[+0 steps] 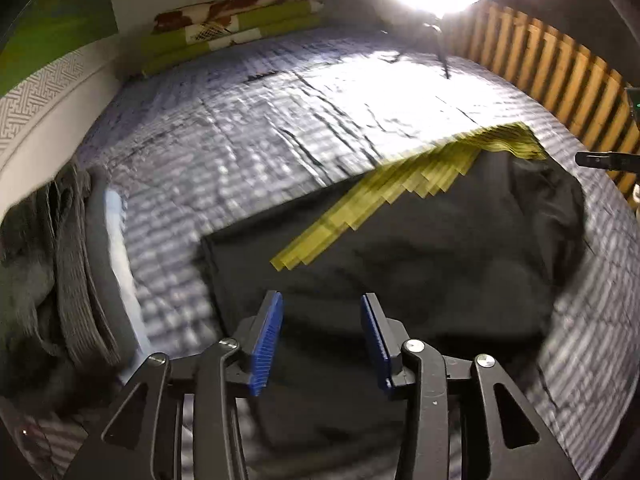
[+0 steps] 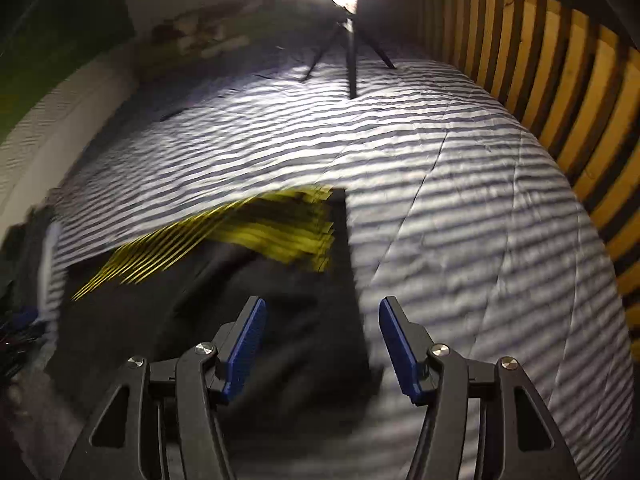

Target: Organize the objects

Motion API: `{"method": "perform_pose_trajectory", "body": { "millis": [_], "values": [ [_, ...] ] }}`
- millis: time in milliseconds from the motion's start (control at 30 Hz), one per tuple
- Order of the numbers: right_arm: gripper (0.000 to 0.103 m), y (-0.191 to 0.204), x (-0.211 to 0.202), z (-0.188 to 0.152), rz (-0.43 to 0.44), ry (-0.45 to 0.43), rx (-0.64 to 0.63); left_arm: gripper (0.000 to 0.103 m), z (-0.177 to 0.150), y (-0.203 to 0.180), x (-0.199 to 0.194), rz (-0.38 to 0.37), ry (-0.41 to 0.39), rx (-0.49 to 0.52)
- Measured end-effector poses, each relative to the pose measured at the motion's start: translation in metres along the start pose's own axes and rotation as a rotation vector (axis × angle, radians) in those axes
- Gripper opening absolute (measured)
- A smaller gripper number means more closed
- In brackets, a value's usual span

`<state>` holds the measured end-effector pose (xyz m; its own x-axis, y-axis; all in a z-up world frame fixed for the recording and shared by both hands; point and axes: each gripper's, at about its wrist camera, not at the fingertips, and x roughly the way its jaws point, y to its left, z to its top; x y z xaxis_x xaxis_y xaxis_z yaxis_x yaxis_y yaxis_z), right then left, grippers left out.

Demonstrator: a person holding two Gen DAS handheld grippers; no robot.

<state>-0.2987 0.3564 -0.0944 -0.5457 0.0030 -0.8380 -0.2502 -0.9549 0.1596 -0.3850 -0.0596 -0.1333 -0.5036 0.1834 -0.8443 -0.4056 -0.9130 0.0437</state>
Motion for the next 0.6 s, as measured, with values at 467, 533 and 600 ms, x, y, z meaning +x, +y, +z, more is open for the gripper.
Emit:
{"method": "perform_pose_trajectory", "body": {
  "millis": [467, 533, 600],
  "values": [
    [0.055, 0.15, -0.014, -0.116, 0.23, 0.102, -0.39, 0.044, -0.085, 0.061, -0.02, 0.008, 0.054, -0.287],
    [0.055, 0.165, -0.006, -0.12, 0.215, 0.105, -0.436, 0.044, -0.085, 0.069, -0.022, -0.025, 0.055, -0.311],
    [0.055, 0.174, 0.002, -0.122, 0.197, 0.113, -0.455, 0.044, -0.084, 0.071, -0.02, -0.066, 0.055, -0.336]
  ]
}}
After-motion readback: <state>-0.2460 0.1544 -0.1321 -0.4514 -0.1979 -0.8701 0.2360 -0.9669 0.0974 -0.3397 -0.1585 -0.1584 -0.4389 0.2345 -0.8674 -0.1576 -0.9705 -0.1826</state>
